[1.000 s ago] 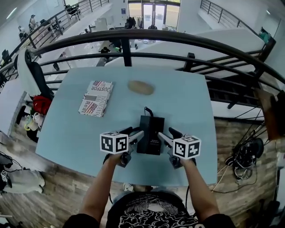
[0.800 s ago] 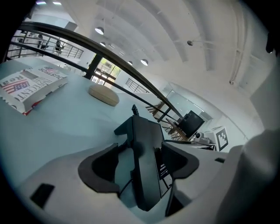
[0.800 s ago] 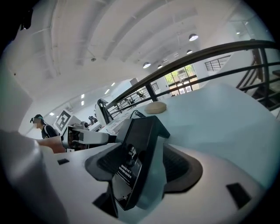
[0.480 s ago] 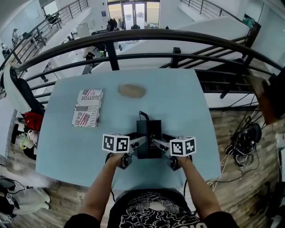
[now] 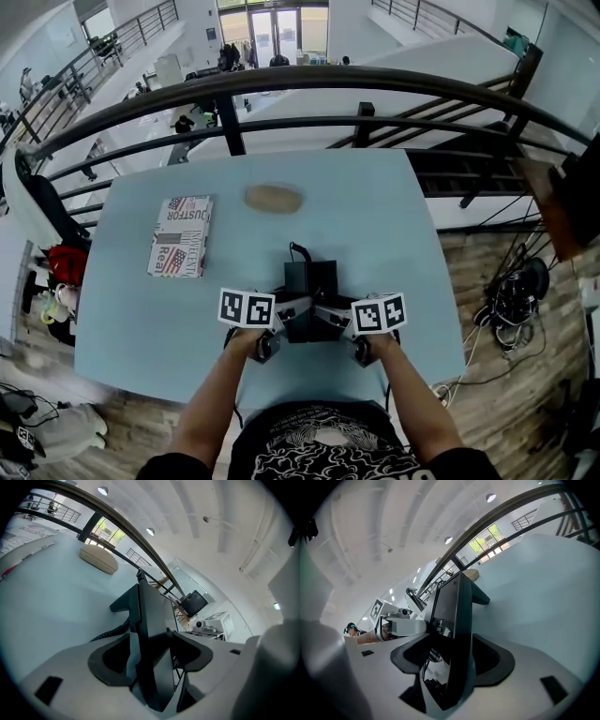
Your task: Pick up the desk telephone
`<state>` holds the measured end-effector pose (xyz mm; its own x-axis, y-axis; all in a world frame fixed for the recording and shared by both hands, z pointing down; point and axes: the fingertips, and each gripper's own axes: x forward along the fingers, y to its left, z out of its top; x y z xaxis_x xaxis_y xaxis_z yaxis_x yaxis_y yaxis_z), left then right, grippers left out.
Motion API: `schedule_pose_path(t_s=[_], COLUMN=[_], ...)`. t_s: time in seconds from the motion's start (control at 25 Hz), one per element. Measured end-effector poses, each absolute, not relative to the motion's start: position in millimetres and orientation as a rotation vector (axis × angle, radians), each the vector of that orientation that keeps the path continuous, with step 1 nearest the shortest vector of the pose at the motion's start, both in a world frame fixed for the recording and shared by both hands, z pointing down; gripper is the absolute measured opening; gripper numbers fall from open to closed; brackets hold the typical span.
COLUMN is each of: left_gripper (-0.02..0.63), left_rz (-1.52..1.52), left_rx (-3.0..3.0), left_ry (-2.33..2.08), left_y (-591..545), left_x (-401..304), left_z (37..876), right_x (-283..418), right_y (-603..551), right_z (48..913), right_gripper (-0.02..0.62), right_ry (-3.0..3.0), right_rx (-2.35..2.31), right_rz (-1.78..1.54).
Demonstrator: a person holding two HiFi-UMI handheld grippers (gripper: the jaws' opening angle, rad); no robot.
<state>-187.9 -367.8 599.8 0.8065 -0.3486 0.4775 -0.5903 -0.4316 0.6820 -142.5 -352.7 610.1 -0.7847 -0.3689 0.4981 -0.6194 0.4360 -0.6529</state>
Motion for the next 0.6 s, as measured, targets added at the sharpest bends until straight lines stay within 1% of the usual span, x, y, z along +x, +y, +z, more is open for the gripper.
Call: schedule_pose_path(t_s=[0.04, 0.16, 0.6], left_gripper=[0.282, 0.214, 0.202], left_rz=[0.339, 0.308, 0.238], left_rx=[2.070, 2.064, 2.042], left_ry=[-0.689, -0.676, -0.773], left_y=[-367.2, -365.2, -362.3], left_x=[-186.6, -183.5, -185.7], left_z=[600.3, 598.3, 595.5], right_x=[-143.7, -145.2, -145.4], right_y=[-352.5, -353.4, -352.4], right_z=[610.4, 610.2, 609.0], right_gripper=[0.276, 0.275, 0.261], right_ry=[-2.408, -2.405, -2.421], right_rx=[0.846, 0.831, 0.837], right_rz=[1.278, 1.292, 1.309])
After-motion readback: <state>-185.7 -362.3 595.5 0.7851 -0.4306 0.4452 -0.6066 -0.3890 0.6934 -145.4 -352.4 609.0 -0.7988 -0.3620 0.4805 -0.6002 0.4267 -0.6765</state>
